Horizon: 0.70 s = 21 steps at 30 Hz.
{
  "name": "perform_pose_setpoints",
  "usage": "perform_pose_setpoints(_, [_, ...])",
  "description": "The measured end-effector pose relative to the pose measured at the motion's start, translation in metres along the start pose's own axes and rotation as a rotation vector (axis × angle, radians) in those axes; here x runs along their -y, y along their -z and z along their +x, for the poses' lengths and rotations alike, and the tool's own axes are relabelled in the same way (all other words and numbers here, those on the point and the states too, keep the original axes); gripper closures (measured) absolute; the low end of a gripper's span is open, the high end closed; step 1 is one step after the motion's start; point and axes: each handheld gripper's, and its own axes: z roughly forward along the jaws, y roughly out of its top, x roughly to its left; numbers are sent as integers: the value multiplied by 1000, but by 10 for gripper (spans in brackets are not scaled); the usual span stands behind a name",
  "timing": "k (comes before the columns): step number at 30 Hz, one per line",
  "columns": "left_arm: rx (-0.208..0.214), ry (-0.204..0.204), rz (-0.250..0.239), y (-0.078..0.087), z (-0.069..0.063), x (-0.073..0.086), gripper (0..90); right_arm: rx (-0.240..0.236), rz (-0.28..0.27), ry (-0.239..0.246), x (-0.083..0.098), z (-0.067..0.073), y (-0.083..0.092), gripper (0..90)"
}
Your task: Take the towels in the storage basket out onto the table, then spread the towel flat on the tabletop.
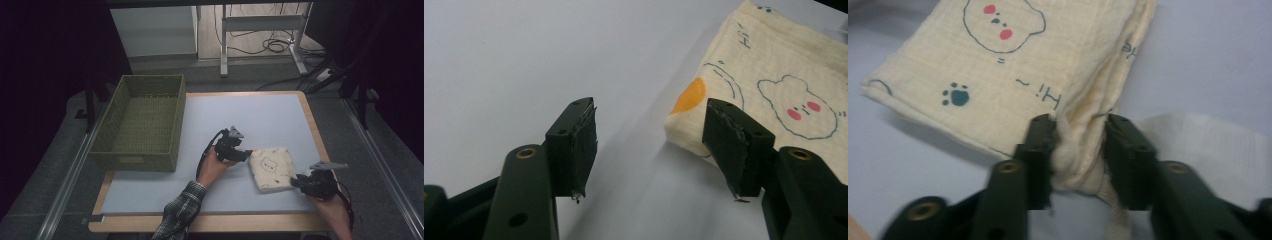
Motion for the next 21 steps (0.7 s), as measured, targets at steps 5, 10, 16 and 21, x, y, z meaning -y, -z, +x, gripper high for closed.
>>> perform_pose_setpoints(5, [20,6,18,-3,-1,-1,382,-80,-15,-76,2,-8,-1,824])
perform_pose_setpoints(10, [55,41,43,-14,0,-2,418,-87,-26,-72,3,-10,0,823])
perform_pose_setpoints(16, [61,42,112,-22,-5,-3,602,-88,-26,-63,3,-10,0,823])
perform_pose_setpoints(21, [70,-5,141,-18,-13,-6,833,-92,-39,-52,2,-8,3,823])
